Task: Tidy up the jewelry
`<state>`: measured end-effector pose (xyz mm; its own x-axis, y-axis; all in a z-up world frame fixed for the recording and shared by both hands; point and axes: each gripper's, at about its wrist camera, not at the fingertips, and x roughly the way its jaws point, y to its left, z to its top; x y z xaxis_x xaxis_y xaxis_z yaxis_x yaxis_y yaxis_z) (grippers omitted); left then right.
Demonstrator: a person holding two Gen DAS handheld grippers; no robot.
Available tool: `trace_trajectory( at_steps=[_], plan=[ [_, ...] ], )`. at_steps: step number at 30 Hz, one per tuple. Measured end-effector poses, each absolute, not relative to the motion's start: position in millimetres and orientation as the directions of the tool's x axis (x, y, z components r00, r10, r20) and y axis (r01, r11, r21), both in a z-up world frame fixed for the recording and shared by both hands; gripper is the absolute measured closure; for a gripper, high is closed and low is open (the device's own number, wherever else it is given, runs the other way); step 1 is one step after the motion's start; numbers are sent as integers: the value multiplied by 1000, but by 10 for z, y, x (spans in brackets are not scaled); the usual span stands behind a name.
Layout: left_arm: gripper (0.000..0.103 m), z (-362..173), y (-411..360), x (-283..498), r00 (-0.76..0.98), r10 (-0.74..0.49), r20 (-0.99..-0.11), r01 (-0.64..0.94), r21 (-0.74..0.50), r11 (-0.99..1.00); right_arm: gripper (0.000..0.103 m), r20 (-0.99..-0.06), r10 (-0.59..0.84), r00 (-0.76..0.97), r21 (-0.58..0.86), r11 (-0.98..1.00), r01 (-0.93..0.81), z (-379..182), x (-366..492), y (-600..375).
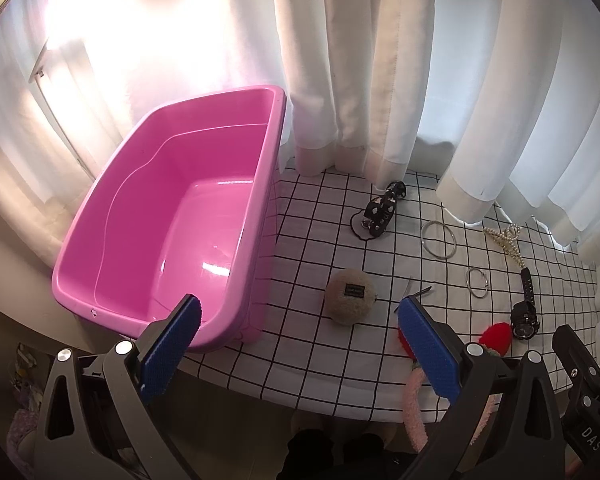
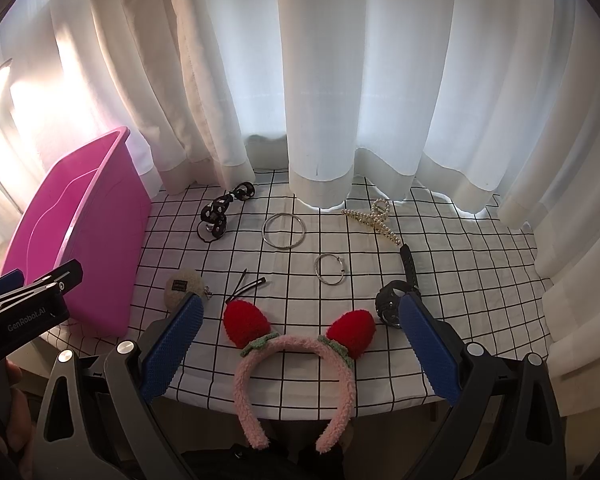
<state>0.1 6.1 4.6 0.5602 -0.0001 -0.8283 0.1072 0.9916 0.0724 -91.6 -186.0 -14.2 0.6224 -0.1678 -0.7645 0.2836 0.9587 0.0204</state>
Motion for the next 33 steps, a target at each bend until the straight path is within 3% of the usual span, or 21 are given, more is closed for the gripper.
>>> trace_trajectory(
  at_steps=[22,33],
  plan=[
    [6,33,-5,-68,562,-1,-827,117,79,990,9,-766,-164,621,37,954,297,-156,-977,-1926],
    [6,-192,122,47,520,-52,-853,95,-3,995,9,-786,-168,595,75,930,361,-364,-1095,-2392]
  ],
)
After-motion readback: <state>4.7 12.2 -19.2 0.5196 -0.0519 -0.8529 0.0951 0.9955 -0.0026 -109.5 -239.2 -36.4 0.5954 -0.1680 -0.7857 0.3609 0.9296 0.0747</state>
